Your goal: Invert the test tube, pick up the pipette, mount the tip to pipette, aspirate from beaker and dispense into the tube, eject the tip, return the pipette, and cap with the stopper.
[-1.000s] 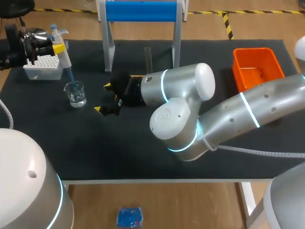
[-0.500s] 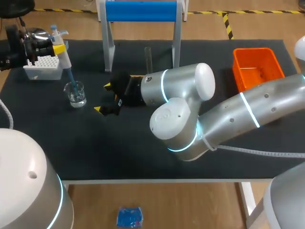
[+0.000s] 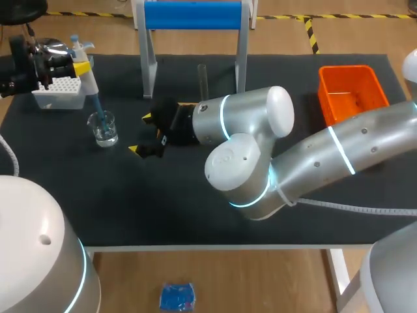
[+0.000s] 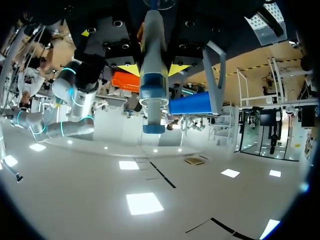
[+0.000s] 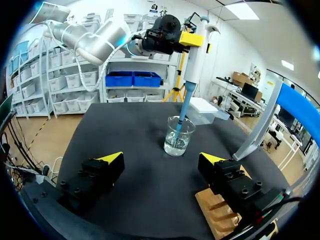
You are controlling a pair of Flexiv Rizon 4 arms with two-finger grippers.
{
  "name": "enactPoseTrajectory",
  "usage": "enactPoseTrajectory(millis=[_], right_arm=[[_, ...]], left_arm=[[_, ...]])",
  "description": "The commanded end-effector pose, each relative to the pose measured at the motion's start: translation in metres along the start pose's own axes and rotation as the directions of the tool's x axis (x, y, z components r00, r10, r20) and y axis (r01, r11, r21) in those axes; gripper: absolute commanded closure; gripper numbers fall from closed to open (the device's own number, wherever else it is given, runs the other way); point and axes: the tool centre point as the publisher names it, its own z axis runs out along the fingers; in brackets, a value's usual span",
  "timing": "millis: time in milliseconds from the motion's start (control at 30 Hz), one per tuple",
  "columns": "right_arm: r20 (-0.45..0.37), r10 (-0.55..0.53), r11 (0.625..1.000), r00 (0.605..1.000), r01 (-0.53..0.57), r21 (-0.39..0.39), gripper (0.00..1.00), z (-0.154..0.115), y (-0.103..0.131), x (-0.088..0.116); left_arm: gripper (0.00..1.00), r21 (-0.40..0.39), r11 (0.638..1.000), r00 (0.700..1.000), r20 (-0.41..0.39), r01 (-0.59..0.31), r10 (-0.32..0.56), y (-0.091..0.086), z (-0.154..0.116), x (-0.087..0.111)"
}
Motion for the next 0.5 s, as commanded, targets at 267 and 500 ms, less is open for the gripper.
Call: enactPoseTrajectory(millis=[267,500], right_arm=[[0.001,0.001,1.0,1.0,-0.001,0.0,0.0,0.0001,0.0,0.0005],[0.001,0.001,1.0,1.0,-0.001,0.0,0.0,0.0001,0.0,0.0005]], left_arm=[[1.0,-0.002,1.0,1.0,-0.007,0.005,-0.005,0.0006,-0.0008,-0.0024],[1.0,-0.002,1.0,1.0,-0.007,0.005,-0.005,0.0006,-0.0008,-0.0024]])
